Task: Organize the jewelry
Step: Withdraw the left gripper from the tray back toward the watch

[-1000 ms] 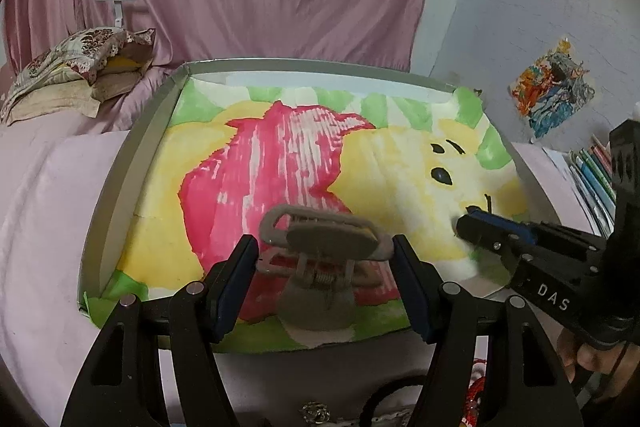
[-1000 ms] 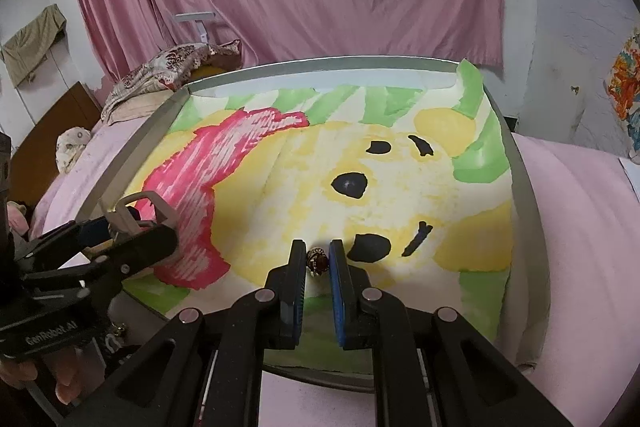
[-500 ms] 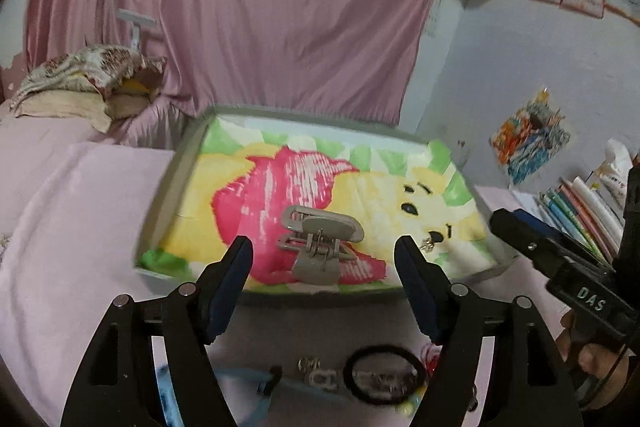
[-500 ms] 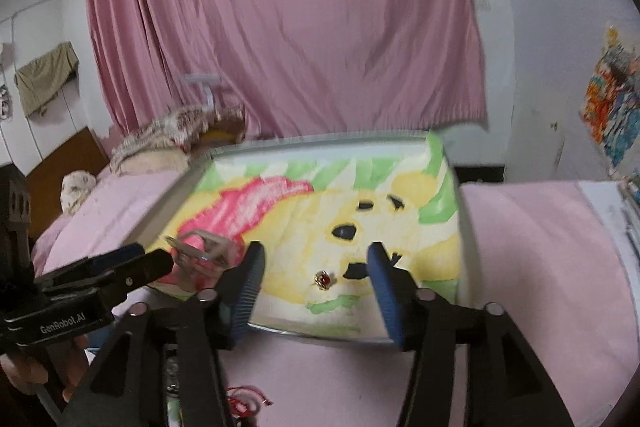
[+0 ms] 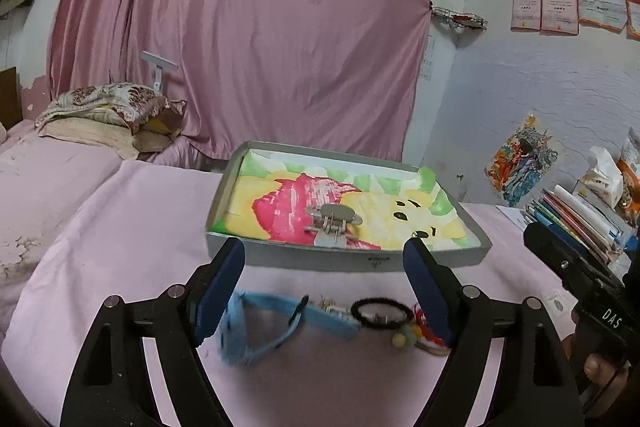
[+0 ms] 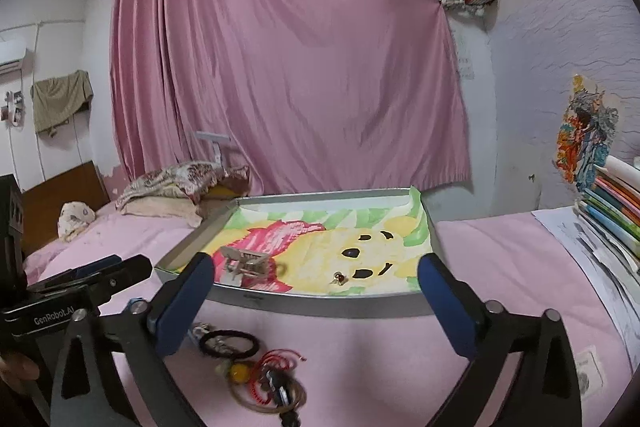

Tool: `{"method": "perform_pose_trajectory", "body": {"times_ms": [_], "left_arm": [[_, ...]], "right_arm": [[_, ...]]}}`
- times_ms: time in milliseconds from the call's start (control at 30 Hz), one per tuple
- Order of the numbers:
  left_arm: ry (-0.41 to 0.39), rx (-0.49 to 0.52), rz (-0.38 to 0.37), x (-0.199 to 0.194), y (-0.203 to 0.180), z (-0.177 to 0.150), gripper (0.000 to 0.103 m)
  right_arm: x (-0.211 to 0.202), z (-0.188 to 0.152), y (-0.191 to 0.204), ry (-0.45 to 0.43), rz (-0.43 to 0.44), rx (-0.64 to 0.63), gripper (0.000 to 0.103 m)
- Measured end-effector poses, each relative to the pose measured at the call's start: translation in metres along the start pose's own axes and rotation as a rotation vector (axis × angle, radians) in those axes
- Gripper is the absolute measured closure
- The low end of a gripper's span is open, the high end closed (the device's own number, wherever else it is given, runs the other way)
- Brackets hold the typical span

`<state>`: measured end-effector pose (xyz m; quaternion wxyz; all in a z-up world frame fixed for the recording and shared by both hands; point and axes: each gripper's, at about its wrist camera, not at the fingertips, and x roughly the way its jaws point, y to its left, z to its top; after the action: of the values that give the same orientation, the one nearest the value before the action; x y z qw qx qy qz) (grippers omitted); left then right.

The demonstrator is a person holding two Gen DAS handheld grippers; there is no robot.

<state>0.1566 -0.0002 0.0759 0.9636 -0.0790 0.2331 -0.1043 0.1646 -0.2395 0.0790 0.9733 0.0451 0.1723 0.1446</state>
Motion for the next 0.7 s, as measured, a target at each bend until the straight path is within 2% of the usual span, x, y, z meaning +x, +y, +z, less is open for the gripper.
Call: {"method": "perform_pose_trajectory", "body": {"times_ms": [133,367,500,700], "left_arm": [[-0.042,-0.001,0.007,-0.022,0.001,-0.011,0.016],[-0.092,0.011,0.024,-0.054,0.002,-0.027,0.016],[-0.118,0.025,0.043,-0.070,0.000,-0.038,0.009],[-0.150,0.039,0.060,-0.083,-0.002,-0.055,0.008]], "right_arm": [[-0.019,-0.009,0.003,-0.048,0.001,0.004,0.000],[-0.043,-0.026,0.013,-0.087,-0.007,-0.010,0.000],[-0.055,-0.037,0.020,-0.110,-0.011,-0.023,0.000],[-0.065,-0.051,0.027,-0.119,-0.015,-0.044,0.000]]}}
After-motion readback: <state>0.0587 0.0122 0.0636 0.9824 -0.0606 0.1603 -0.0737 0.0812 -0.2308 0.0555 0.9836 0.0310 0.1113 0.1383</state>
